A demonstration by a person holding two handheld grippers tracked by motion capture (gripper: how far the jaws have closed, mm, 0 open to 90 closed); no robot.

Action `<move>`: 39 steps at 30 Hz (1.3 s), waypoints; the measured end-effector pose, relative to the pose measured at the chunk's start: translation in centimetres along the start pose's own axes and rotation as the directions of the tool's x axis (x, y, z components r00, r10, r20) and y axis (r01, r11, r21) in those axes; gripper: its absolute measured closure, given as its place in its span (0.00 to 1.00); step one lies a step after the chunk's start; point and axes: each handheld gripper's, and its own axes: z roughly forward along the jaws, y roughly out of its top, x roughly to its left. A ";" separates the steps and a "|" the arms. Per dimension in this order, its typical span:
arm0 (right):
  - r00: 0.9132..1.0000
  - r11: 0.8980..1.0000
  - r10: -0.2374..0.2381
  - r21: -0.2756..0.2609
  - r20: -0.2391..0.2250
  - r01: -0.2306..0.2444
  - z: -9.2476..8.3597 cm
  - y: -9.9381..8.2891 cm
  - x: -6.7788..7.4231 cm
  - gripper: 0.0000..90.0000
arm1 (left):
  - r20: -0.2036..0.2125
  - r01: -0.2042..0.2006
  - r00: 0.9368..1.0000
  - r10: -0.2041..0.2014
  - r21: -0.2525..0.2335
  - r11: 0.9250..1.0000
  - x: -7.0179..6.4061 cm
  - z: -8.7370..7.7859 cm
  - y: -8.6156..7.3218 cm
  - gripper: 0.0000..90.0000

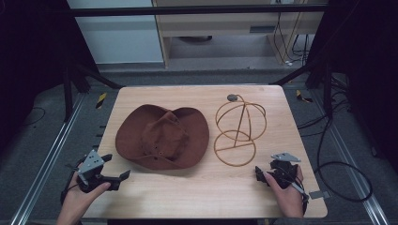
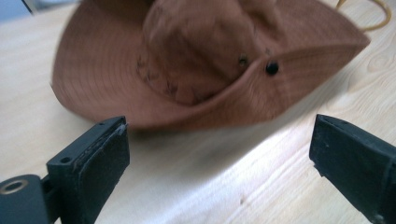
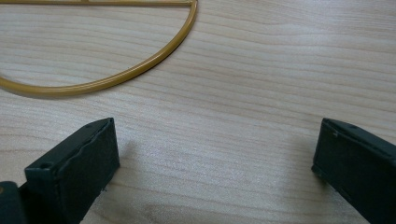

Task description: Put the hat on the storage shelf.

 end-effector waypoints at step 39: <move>1.000 1.000 -0.004 -0.002 0.000 0.004 0.0 0.0 0.0 0.00 | 0.090 -0.209 0.977 0.194 0.220 0.953 1.3 7.7 11.7 0.04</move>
